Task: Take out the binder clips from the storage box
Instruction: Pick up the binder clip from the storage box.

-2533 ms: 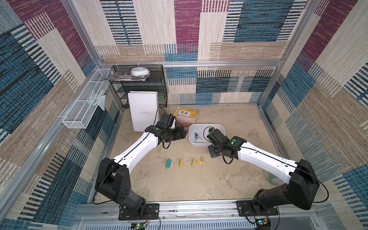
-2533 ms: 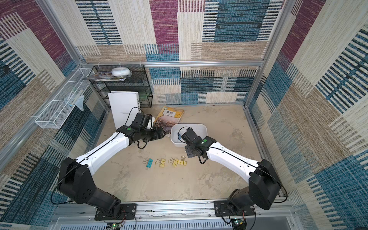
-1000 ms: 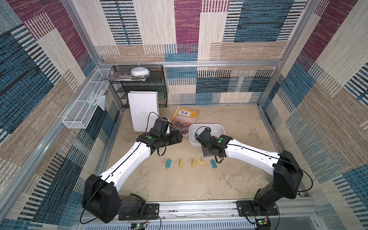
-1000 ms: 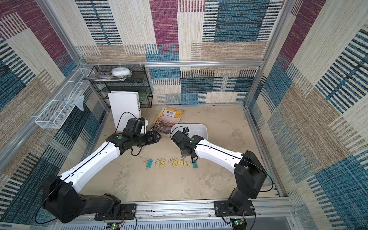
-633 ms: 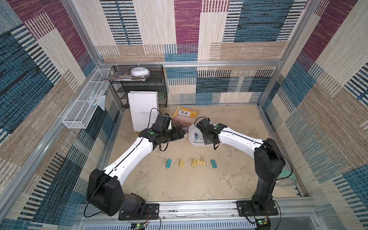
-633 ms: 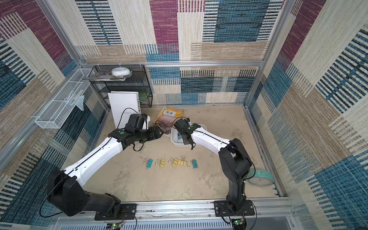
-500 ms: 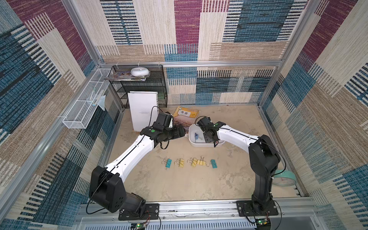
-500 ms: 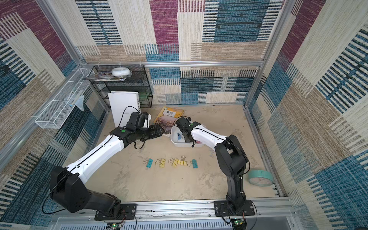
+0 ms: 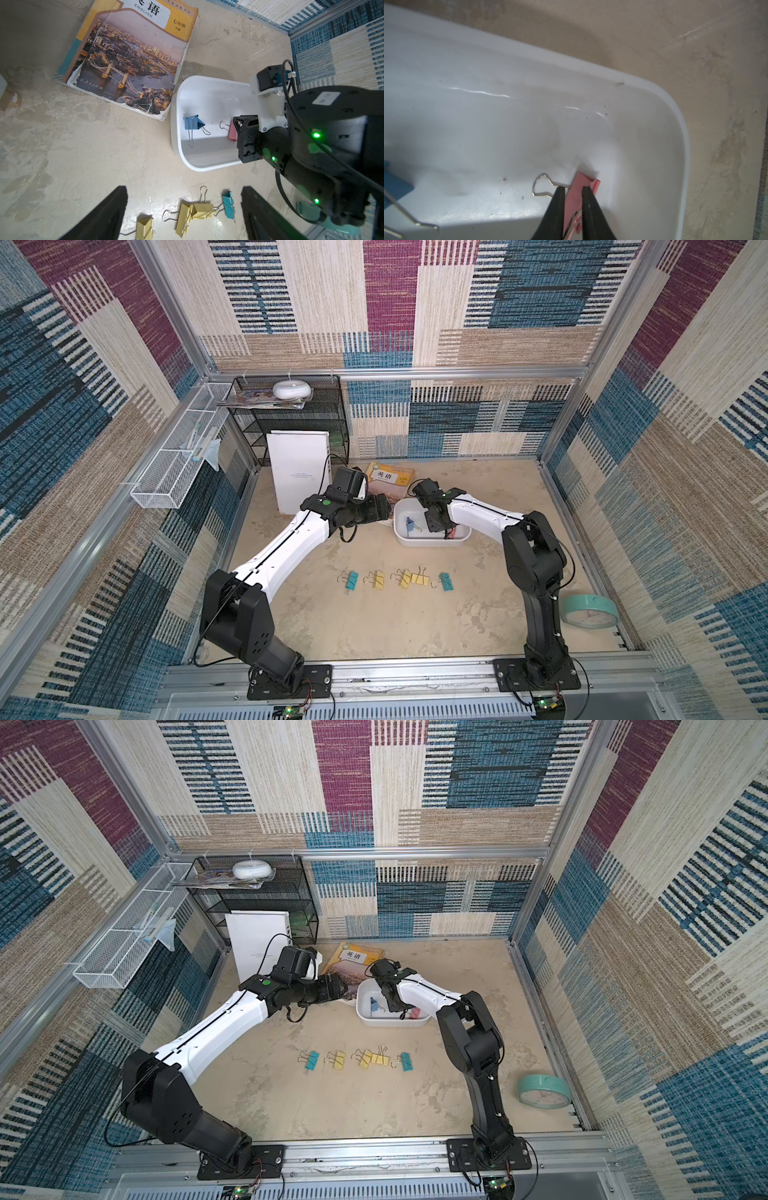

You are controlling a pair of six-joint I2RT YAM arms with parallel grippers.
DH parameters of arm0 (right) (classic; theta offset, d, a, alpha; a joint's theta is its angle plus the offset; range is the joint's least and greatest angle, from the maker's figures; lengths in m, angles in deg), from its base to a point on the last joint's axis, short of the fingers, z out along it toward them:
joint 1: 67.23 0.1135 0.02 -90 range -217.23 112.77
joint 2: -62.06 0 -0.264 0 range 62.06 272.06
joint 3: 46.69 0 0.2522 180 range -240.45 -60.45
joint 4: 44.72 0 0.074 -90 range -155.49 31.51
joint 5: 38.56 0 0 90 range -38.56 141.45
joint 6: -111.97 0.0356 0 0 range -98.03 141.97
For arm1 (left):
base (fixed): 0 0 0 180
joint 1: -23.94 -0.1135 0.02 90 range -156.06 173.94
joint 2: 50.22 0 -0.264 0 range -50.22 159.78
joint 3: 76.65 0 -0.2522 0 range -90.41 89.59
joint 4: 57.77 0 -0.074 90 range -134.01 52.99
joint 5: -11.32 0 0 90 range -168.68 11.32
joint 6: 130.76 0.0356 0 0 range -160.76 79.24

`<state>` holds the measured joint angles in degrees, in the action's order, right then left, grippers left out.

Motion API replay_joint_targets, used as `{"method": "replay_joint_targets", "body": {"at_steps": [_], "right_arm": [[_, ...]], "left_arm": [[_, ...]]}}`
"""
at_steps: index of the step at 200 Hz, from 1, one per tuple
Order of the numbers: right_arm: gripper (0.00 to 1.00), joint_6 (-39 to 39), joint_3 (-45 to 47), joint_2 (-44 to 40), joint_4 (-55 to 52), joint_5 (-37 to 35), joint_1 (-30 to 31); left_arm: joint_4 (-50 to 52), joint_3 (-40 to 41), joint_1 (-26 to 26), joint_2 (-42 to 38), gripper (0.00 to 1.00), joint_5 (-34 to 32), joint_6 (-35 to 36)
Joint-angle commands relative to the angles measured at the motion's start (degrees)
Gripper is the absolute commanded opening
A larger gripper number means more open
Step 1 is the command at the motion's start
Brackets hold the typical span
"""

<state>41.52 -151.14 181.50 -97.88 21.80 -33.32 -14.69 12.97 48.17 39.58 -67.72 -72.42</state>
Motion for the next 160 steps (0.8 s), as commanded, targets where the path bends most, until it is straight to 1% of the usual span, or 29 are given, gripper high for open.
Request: {"method": "replay_joint_targets", "body": {"at_steps": [1,10,28,72,114,140,160], "right_arm": [[0.15,0.46,0.40,-0.25,-0.94,0.40,0.10],[0.11,0.54,0.65,-0.50,-1.05,0.57,0.10],[0.00,0.75,0.73,-1.06,-1.45,0.72,0.10],[0.00,0.84,-0.55,-3.63,-3.25,-0.73,0.30],[0.00,1.34,-2.01,-8.31,-6.28,-2.69,1.42],[0.00,2.95,-0.75,-11.99,-9.16,-4.39,2.70],[0.00,5.06,2.18,-15.30,-11.48,-5.47,3.91]], "left_arm": [[0.38,-0.37,-0.15,0.31,0.90,0.68,0.74],[0.30,-0.29,-0.16,0.32,0.90,0.73,0.64],[0.12,0.05,-0.19,0.21,0.90,0.86,0.46],[-0.30,0.88,-0.23,-0.61,0.89,0.97,0.26],[-1.17,2.17,-0.23,-1.95,0.90,1.20,-0.39],[-1.94,3.27,-0.20,-3.03,0.90,1.57,-0.84],[-2.63,4.17,-0.19,-3.80,0.90,1.96,-1.19]]}}
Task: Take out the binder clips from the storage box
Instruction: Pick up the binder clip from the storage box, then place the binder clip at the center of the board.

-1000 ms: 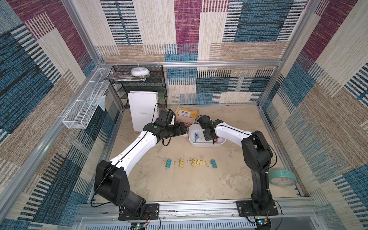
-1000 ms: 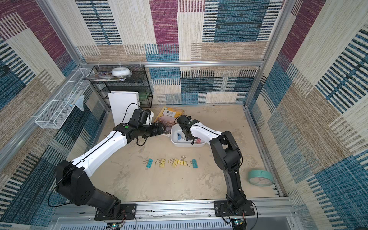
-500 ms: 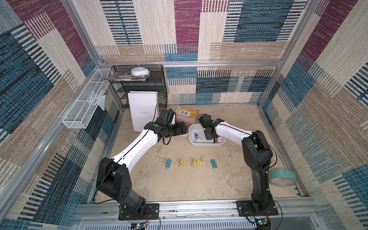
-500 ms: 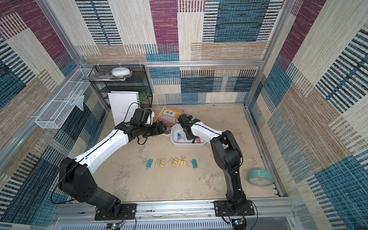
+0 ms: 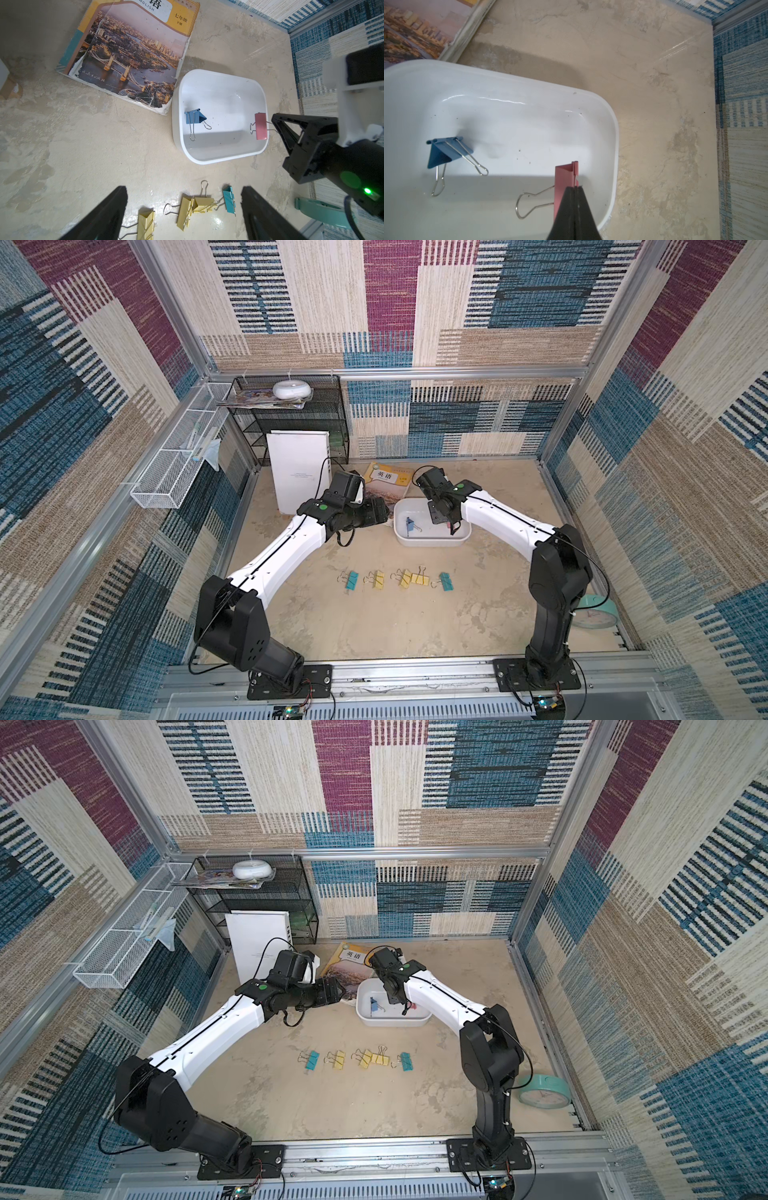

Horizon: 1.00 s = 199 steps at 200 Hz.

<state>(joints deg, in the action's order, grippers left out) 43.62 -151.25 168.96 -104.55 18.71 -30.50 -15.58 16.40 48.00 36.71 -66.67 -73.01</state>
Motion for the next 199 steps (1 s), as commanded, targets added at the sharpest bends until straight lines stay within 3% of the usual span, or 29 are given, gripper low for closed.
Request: {"method": "replay_joint_targets", "body": {"at_steps": [1,92,132,141,199], "right_arm": [[0.00,3.14,2.43,-2.97,-4.95,-2.41,1.12],[0.00,16.06,25.03,-17.60,-7.13,1.64,5.84],[0.00,18.08,31.44,-17.62,-3.41,3.75,7.63],[0.00,18.34,32.64,-17.27,-2.58,4.20,7.81],[0.00,17.86,35.23,-14.93,1.85,4.25,8.18]], "left_arm": [[-1.77,0.80,0.01,-1.00,0.90,0.95,-0.57],[-3.64,6.06,0.05,-5.58,0.89,1.44,-3.39],[-3.47,8.70,0.37,-8.24,0.90,0.67,-4.61],[-3.26,9.14,0.38,-8.83,0.99,0.31,-4.78],[-1.88,9.20,0.47,-10.14,1.00,-0.51,-4.48]]}}
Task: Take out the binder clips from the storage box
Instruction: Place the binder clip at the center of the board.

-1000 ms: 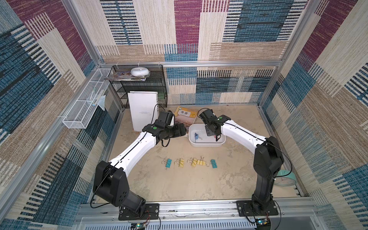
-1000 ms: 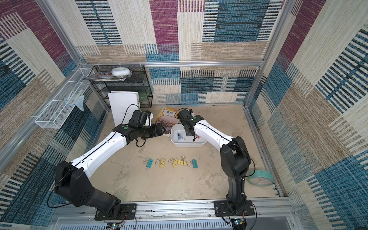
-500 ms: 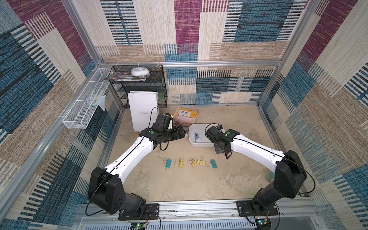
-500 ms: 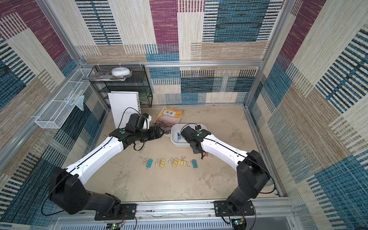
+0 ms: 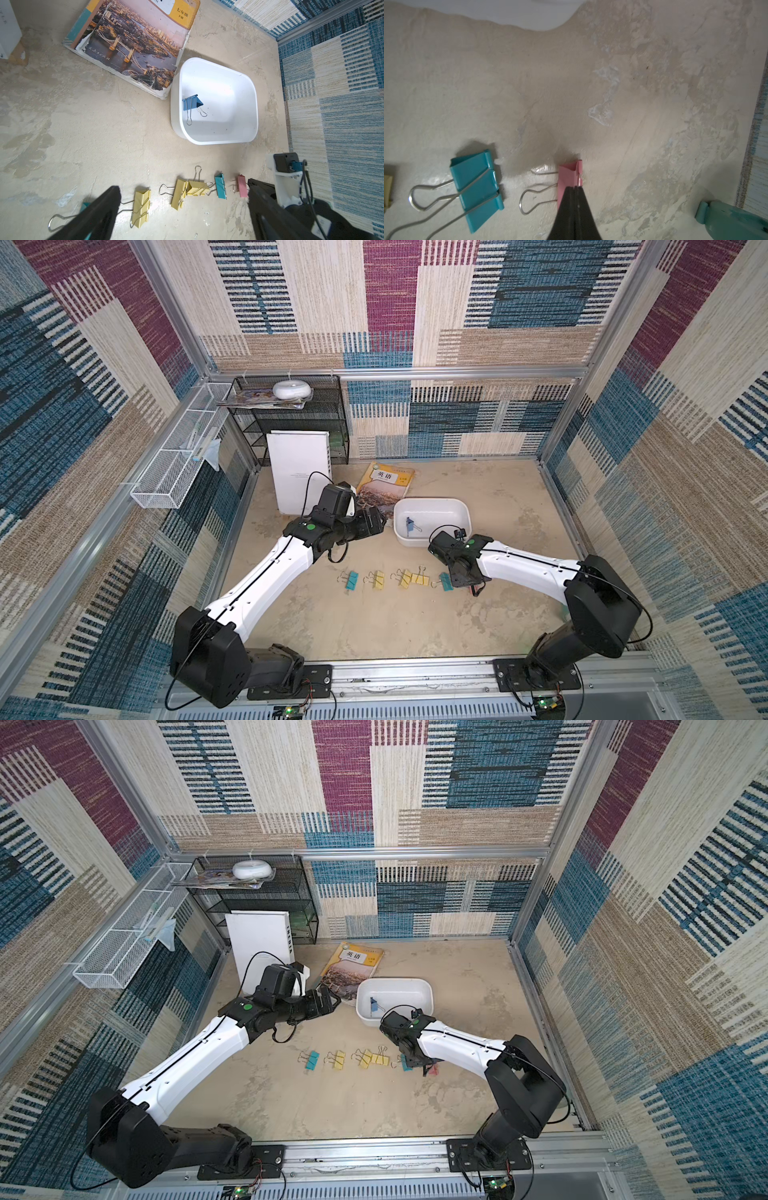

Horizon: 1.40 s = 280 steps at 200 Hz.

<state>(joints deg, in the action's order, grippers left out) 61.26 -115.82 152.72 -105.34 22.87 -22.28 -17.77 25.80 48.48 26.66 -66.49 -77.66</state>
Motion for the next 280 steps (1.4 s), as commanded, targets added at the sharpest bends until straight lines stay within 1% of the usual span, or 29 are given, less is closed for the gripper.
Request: {"method": "replay_joint_targets", "body": {"at_steps": [1,46,93,119,126,141,153,166,185,193,209,220,254,267,280], "right_arm": [[0.00,0.24,-0.23,1.38,2.64,0.01,-0.04],[0.00,-0.66,-3.06,3.29,2.57,-1.91,-0.03],[0.00,-0.52,-2.65,4.97,3.26,-1.03,-0.04],[0.25,-0.71,-3.19,4.16,3.08,-0.40,0.02],[0.30,-0.93,-3.63,3.55,3.06,-0.39,0.05],[0.34,-2.27,-5.24,2.23,3.05,-0.69,0.05],[0.35,-4.21,-6.86,0.97,3.91,-0.62,0.01],[0.40,-7.37,-8.66,-0.26,6.23,0.13,0.03],[0.42,-13.22,-10.91,-1.34,11.43,3.03,-0.25],[0.41,-15.20,-12.00,-1.16,13.45,4.86,-0.70],[0.37,-18.21,-14.74,0.59,16.32,10.31,-2.52],[0.32,-19.20,-16.48,2.20,17.77,13.79,-4.09],[0.24,-21.73,-19.95,7.11,22.75,25.71,-9.29],[0.21,-22.63,-21.32,9.29,23.50,28.23,-10.76],[0.20,-23.72,-22.50,11.71,23.67,29.28,-11.63]], "left_arm": [[0.30,-0.19,-0.01,-0.07,1.00,-0.68,0.17],[0.56,-0.45,0.07,0.11,1.00,-0.39,0.06],[0.70,-1.08,0.16,0.70,0.99,-0.41,0.28],[0.81,-1.73,0.11,1.55,0.99,-0.41,0.43],[0.78,-1.91,0.15,1.82,0.99,-0.37,0.56],[1.04,-2.51,0.14,2.59,0.99,-0.45,0.78],[1.56,-3.36,0.12,3.45,0.99,-0.41,1.13],[2.28,-4.42,0.08,4.54,0.99,-0.54,1.59],[3.24,-5.99,0.08,6.13,0.99,-0.67,1.97],[3.38,-6.45,0.08,6.60,0.99,-0.67,2.09],[3.54,-7.54,0.07,7.42,1.00,-0.58,2.34],[3.89,-8.39,0.08,8.03,0.99,-0.58,2.67],[5.09,-11.23,0.08,9.71,0.99,-1.11,3.83],[5.52,-12.28,0.07,10.43,0.99,-1.22,4.27],[5.88,-13.22,0.08,11.13,0.99,-1.29,4.57]]}}
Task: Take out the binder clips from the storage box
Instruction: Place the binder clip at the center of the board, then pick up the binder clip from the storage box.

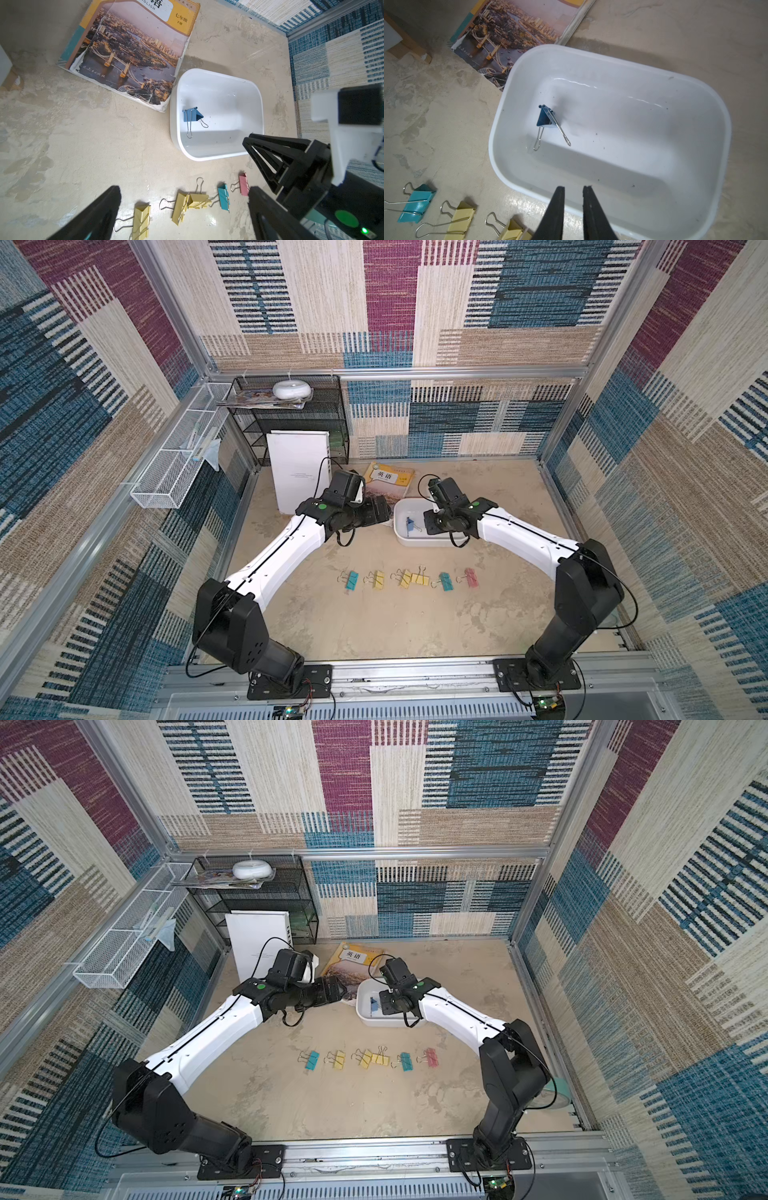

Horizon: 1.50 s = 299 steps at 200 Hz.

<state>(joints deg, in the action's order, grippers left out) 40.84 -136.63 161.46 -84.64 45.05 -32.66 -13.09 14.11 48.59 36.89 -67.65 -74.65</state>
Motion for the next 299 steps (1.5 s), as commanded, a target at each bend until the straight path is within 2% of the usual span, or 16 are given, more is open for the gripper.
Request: {"method": "replay_joint_targets", "body": {"at_steps": [1,62,126,160,237,299], "right_arm": [[0.20,-3.40,-1.78,3.12,3.00,7.23,-1.34],[0.18,-6.22,-2.99,10.65,3.86,10.57,-3.05],[0.25,-6.09,-4.12,14.63,4.61,12.38,-4.79],[0.29,-5.78,-4.15,14.69,4.88,14.28,-4.91],[0.29,-4.96,-2.83,12.55,6.10,15.10,-4.96],[0.28,-5.78,-3.10,14.57,6.27,19.16,-4.98]], "left_arm": [[1.23,-1.60,-0.03,0.97,0.99,-0.13,1.55],[2.39,-4.21,-0.22,3.52,1.00,-0.66,2.91],[2.92,-6.12,-0.57,5.78,1.00,-0.40,3.39],[3.26,-6.87,-0.74,6.47,0.99,-0.31,3.74],[3.08,-7.22,-1.20,6.93,0.99,-0.13,3.66],[2.99,-7.24,-1.26,7.25,0.99,0.13,3.74]]}}
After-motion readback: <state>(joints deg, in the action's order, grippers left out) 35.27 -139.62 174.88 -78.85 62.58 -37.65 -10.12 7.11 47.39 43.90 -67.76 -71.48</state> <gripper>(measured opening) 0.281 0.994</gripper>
